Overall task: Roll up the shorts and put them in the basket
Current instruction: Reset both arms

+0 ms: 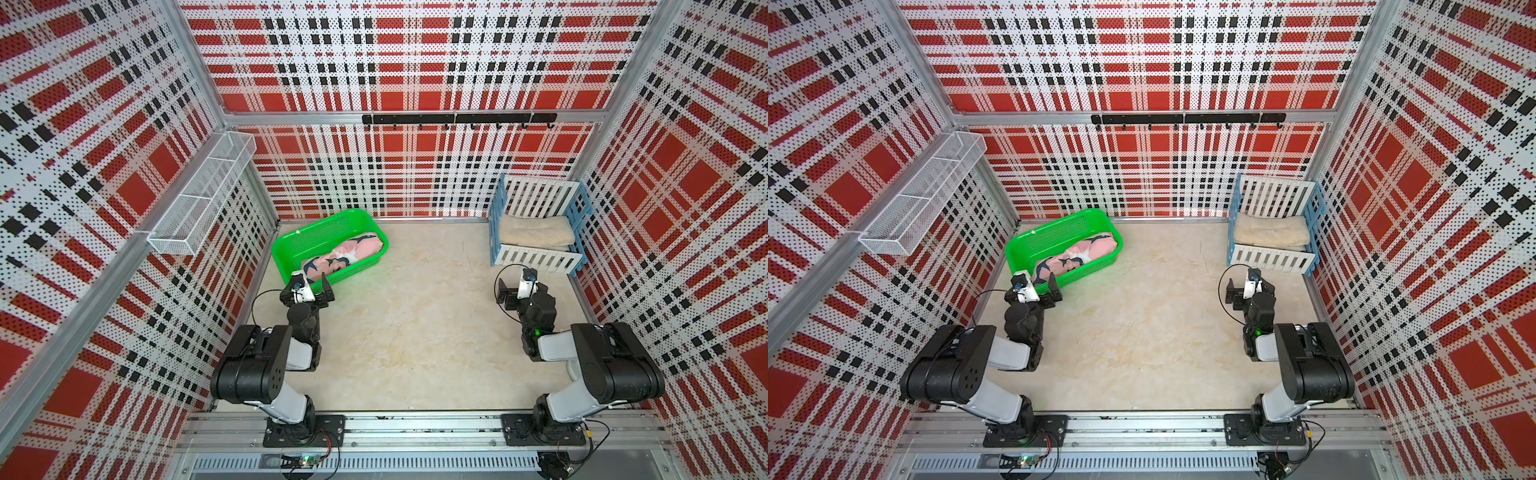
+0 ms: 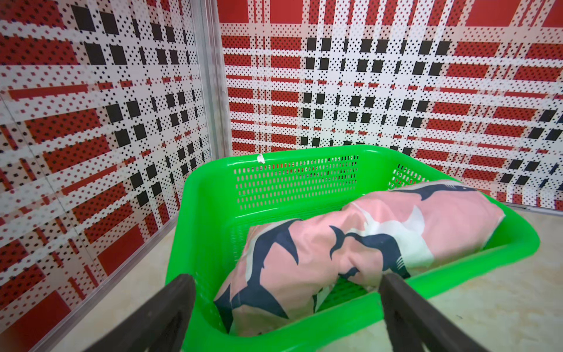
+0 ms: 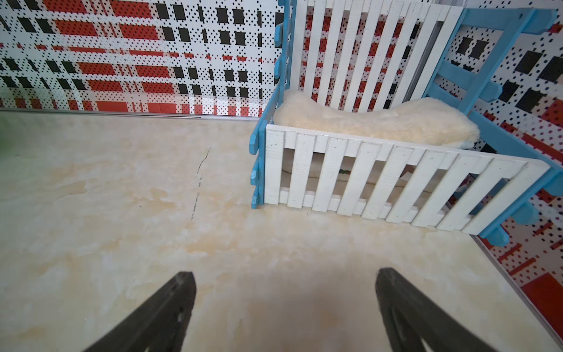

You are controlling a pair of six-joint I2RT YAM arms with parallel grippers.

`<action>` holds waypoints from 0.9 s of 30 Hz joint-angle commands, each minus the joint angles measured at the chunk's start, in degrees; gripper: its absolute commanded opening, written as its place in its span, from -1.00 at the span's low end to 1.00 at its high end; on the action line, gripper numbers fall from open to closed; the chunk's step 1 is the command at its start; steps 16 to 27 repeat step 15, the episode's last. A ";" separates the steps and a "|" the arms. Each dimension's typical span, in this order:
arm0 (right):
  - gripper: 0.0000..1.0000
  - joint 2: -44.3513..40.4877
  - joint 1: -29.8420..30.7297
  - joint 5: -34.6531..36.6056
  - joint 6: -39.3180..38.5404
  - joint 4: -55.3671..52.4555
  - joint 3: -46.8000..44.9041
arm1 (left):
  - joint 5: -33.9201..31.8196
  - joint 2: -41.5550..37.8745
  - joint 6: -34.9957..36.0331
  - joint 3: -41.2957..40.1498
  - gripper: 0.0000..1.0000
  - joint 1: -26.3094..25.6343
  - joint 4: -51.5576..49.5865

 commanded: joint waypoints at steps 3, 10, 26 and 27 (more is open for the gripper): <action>0.99 -0.10 -0.26 0.42 1.26 0.95 0.40 | -2.10 -0.15 0.29 -0.21 0.98 -1.42 0.26; 0.99 0.06 -0.27 0.34 1.29 0.67 0.64 | -1.77 -0.15 0.20 -0.21 0.98 -1.16 0.27; 0.99 -0.07 -0.27 0.40 1.21 0.82 0.45 | -0.94 0.04 0.12 -0.08 0.98 -0.84 0.27; 0.99 -0.07 -0.27 0.40 1.21 0.82 0.45 | -0.94 0.04 0.12 -0.08 0.98 -0.84 0.27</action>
